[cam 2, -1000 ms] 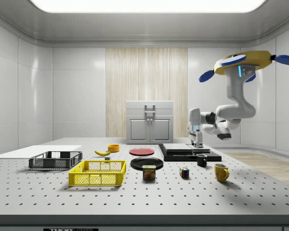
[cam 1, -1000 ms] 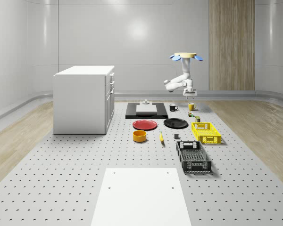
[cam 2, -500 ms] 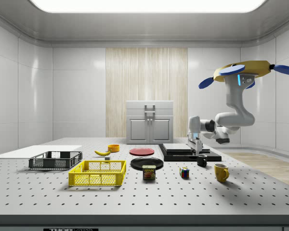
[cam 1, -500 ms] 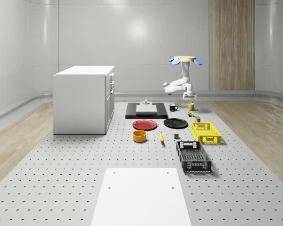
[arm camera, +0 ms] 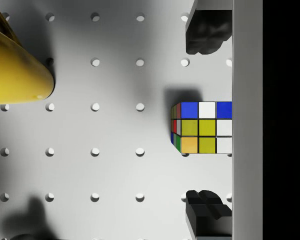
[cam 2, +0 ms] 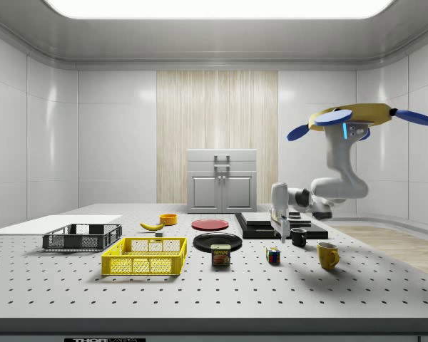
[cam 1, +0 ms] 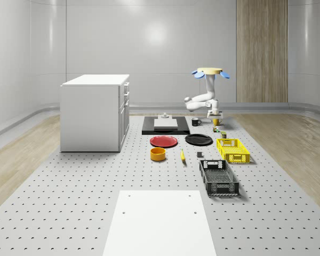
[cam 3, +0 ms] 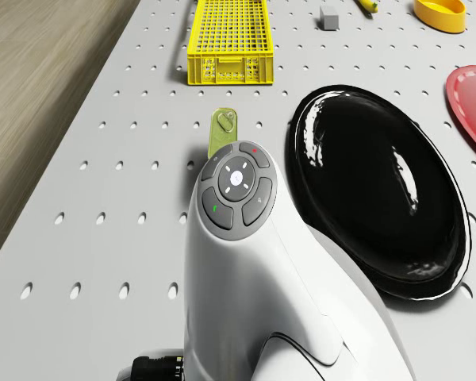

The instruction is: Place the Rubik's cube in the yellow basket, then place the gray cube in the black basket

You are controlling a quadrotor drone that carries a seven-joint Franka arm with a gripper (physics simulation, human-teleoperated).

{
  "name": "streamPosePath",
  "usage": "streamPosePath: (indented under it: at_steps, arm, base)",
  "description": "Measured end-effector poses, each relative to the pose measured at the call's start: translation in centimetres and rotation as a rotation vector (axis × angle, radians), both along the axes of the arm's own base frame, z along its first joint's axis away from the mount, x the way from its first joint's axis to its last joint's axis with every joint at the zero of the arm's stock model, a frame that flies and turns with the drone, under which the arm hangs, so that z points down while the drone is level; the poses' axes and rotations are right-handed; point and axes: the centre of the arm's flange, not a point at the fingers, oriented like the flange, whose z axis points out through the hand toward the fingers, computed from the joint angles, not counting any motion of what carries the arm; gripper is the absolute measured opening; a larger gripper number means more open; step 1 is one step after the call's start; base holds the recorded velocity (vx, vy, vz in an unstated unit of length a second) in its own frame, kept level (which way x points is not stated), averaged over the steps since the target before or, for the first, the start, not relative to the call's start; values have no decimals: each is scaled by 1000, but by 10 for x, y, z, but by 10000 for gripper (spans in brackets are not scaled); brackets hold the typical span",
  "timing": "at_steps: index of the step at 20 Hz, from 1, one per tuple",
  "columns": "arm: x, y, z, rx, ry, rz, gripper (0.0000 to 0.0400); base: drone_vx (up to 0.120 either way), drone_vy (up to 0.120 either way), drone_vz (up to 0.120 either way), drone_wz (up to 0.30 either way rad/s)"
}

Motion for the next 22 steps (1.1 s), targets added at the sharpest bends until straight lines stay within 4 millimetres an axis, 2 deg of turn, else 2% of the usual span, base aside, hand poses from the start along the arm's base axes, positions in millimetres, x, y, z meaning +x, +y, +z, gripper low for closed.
streamPosePath:
  at_steps: [3,10,22]
  arm:
    - [0,0,0,0,0,0,400]
    - [0,0,1,0,0,0,400]
    - [0,4,31,0,0,1,400]
  base:
    - [93,0,-120,0]
    - [0,0,-6,0]
    - [0,0,0,0]
